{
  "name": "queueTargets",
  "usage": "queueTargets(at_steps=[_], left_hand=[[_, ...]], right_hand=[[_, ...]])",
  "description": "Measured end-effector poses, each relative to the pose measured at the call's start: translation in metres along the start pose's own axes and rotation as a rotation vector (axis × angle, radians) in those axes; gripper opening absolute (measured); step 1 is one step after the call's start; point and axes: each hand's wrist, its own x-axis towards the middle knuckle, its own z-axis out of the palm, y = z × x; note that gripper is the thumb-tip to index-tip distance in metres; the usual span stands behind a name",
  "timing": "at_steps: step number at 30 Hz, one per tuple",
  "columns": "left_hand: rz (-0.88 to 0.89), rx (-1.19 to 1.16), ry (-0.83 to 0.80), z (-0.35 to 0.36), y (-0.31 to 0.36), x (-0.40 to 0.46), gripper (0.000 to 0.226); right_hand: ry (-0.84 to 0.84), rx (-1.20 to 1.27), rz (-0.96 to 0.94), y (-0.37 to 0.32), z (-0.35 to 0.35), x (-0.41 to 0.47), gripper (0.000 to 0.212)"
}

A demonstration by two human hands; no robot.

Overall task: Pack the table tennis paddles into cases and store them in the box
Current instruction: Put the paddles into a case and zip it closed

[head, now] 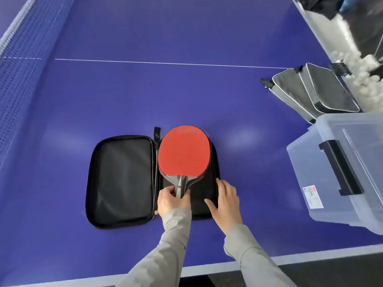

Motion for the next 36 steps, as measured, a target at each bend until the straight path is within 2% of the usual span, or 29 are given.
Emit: queueTargets(at_steps=[10,28,33,36], left_hand=[[-0.113,0.010,0.066,0.024,-0.011,-0.009,0.036],[-0.079,0.063,0.026,0.034,-0.010,-0.003,0.041],[-0.025,-0.018,-0.075,0.026,-0.015,-0.003,0.050],[0.114,-0.025,-0.119,0.000,-0.022,0.000,0.047]], right_hand=[[0.030,0.019,0.004,0.002,0.008,0.001,0.066],[0.039,-0.004,0.008,0.003,0.012,0.000,0.065],[0.023,-0.014,0.000,0.004,0.009,0.000,0.065],[0.007,-0.034,-0.011,0.005,0.007,-0.001,0.066]])
